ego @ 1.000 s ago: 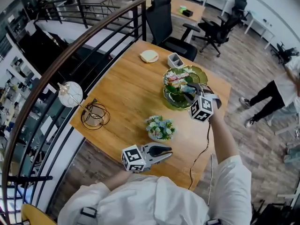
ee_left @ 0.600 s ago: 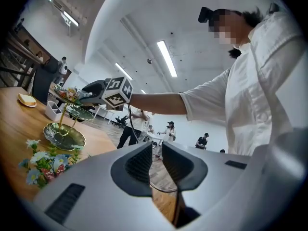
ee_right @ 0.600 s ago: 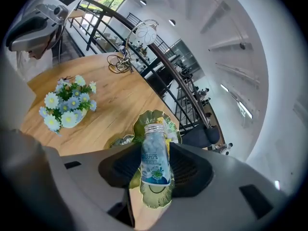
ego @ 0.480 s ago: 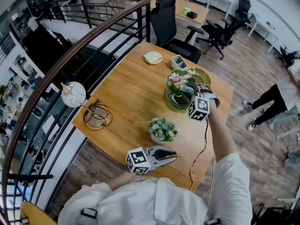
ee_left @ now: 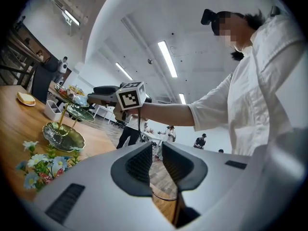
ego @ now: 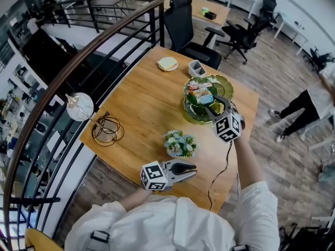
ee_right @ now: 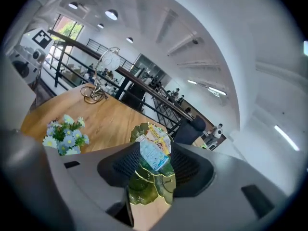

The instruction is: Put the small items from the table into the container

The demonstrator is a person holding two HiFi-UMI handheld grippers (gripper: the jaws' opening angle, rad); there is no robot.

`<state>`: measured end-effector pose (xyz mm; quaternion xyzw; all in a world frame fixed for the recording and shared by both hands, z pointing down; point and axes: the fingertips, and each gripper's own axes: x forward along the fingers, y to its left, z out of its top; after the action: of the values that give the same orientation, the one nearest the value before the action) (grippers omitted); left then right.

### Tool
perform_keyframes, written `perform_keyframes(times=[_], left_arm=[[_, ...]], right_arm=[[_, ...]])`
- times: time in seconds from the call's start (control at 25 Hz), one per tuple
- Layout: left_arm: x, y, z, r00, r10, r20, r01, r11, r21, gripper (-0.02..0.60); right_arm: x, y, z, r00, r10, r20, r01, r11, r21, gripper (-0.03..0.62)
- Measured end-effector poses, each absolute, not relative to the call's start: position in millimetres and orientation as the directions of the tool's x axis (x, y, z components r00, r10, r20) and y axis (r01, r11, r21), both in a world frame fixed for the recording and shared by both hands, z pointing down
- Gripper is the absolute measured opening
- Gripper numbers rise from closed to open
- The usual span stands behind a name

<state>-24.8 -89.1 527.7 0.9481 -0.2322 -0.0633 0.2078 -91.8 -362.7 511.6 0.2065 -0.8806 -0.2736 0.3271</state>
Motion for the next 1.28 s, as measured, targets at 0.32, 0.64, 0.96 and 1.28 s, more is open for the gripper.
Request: perform_keyframes(times=[0.32,0.64,0.96,1.28], left_arm=[[-22.8,-94.3,522.9,0.883,-0.466,-0.053,-0.403,-0.811,0.423,0.067],[-25.0,-105.9,517.7,0.883,-0.465,-0.061,-0.400,-0.816,0.418,0.067],[-17.4,-114.4,517.9,0.886,-0.458,-0.065,-0.399,-0.827,0.396,0.067],[-21.0,-121.2,519.6,0.885,-0.462,-0.053,-0.411,-0.830,0.377,0.067]], right_arm=[[-52.3,-329.5,485.2,-0.773,-0.533,0.345,-0.431,0.839,0.332,0.199],[-9.3,-273.6,494.8,-0.803,-0.530,0.273,-0.529,0.844,0.085,0.201],[19.4,-227.2,506.6,-0.795,-0.569,0.209,-0.590,0.806,-0.049,0.201],[35.3,-197.4,513.3,-0.774,-0.608,0.178,-0.630,0.768,-0.113,0.199]])
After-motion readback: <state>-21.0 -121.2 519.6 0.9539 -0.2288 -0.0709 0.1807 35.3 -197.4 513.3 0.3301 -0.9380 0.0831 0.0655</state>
